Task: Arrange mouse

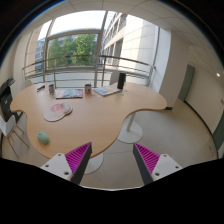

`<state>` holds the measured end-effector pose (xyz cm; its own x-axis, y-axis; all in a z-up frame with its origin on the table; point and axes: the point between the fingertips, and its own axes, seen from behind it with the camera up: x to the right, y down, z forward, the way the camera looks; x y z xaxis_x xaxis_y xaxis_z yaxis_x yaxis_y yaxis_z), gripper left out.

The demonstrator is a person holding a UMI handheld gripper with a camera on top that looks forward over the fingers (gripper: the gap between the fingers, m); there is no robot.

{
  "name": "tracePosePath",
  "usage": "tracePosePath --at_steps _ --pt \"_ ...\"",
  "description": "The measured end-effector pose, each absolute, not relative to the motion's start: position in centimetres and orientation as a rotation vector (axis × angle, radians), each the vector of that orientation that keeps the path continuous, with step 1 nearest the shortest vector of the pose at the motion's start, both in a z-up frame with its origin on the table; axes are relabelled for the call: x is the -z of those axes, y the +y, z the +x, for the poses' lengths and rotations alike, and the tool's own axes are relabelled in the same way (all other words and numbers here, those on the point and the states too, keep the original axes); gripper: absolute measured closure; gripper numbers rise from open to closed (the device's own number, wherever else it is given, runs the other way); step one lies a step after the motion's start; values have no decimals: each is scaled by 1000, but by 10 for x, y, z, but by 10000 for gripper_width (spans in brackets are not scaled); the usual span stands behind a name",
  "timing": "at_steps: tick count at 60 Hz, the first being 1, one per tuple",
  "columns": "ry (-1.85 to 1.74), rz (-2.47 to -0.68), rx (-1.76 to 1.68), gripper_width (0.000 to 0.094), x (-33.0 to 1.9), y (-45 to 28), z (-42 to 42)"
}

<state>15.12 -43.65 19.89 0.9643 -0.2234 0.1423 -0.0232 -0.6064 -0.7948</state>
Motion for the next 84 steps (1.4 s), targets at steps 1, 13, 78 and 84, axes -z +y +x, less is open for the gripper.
tracePosePath --at_steps 1,13,78,84 --pt "175 -2208 290 87 -199 -437 152" --pt "208 -2216 351 88 -185 -454 139" --pt "-100 -2348 74 87 14 -259 -178" --pt "-113 -2341 93 87 15 -235 -170"
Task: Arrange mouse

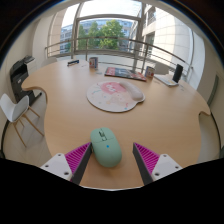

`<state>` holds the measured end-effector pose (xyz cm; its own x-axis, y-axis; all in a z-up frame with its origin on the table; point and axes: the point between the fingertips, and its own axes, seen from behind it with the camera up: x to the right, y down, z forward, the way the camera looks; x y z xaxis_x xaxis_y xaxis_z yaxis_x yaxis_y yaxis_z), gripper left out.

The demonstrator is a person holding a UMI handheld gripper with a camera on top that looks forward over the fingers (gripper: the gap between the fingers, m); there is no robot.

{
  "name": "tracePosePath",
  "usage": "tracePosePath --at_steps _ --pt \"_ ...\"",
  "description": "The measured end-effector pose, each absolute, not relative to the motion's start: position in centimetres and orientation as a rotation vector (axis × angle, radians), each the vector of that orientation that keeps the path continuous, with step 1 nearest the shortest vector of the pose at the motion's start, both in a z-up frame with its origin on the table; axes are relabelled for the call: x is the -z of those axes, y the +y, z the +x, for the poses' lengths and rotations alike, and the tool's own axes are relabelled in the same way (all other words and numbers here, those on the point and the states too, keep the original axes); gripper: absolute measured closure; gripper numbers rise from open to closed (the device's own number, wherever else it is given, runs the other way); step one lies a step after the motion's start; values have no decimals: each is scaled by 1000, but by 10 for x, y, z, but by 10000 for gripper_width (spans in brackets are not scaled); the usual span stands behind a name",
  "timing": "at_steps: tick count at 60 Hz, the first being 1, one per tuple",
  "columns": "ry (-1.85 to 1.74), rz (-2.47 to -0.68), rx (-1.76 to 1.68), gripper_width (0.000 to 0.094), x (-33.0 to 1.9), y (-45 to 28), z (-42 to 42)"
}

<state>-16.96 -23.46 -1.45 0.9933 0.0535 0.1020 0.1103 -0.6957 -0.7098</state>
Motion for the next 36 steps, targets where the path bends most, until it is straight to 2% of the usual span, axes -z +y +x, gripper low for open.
tracePosePath --at_steps 5,9,14,16,31,36 --pt "-85 -2345 53 113 17 -219 -169" --pt "-67 -2348 21 176 19 -210 -166" --pt "-72 -2336 -15 323 20 -202 -168" --pt "-91 -2330 -14 431 19 -201 -169" --pt "-56 -2339 34 525 18 -197 -167" --pt "-39 -2325 58 531 -1 -199 -168"
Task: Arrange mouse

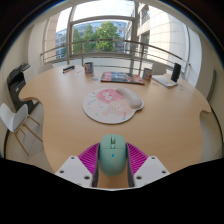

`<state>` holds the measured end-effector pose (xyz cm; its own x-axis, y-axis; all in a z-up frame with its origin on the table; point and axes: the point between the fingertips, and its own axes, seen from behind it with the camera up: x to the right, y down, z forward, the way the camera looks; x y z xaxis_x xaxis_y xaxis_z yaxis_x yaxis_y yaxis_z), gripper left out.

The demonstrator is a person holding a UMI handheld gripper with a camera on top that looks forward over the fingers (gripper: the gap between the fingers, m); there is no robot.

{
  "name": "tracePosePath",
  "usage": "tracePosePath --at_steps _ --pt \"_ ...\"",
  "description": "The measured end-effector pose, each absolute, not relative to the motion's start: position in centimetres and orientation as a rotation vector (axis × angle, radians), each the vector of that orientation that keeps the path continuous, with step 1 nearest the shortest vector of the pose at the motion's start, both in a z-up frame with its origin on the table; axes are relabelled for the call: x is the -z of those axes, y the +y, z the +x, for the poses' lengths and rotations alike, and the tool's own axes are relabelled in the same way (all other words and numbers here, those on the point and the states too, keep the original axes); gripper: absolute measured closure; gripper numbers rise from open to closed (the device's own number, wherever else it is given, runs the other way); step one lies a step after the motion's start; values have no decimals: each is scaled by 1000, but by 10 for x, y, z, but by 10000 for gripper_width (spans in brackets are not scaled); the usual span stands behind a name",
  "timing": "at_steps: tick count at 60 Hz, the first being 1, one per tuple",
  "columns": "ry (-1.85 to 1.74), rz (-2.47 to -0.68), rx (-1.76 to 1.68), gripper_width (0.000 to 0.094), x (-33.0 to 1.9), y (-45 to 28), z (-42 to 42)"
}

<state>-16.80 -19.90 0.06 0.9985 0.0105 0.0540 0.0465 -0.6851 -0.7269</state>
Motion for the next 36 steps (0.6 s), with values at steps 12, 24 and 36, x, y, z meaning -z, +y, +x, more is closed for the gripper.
tracePosePath --at_steps 12,24,36 --pt "25 -2094 94 533 -145 -150 -167" --pt "31 -1995 82 534 -201 -60 -170" --pt "35 -2147 41 535 -103 19 -170"
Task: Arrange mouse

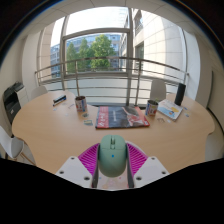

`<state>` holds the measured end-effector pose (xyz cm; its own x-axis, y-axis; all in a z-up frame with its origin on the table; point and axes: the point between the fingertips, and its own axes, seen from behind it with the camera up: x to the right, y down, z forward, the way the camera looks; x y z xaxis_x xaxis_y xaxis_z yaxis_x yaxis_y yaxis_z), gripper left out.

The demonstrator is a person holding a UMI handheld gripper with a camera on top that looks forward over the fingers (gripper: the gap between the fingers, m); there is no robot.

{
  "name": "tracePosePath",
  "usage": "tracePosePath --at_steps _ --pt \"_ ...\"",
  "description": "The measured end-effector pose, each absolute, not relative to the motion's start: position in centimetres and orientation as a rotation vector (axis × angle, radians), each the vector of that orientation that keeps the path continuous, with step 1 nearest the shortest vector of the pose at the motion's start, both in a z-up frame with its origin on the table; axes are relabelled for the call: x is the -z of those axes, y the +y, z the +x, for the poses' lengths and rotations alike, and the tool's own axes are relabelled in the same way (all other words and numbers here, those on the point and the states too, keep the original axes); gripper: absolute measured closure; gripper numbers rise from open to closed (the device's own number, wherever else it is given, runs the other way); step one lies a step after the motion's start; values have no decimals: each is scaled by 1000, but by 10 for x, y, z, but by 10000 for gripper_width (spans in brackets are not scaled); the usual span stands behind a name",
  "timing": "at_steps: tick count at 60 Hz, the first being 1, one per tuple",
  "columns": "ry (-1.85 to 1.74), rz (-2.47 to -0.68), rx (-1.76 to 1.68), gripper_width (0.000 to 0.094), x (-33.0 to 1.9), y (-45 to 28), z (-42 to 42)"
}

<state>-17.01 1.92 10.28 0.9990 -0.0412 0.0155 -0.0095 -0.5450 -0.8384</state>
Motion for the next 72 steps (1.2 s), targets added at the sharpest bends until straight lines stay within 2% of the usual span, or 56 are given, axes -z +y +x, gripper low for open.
tracePosePath --at_steps 9,16,19,21,25,26,28,32,44,51,59,72 --pt "40 -2286 28 527 -18 35 -166" --pt "31 -2358 13 451 13 35 -163" --pt "37 -2362 15 394 14 31 -162" --pt "37 -2356 30 313 10 29 -160" --pt "19 -2339 61 90 -8 25 -158" --pt "17 -2332 68 83 -13 22 -158" --pt "17 -2320 82 115 -25 18 -158" --pt "22 -2286 102 79 -50 4 -161" --pt "43 -2208 141 86 -132 -71 -181" --pt "35 -2177 171 89 -162 -124 -194" --pt "38 -2170 197 86 -179 -179 -207" --pt "41 -2174 190 88 -184 -240 -224"
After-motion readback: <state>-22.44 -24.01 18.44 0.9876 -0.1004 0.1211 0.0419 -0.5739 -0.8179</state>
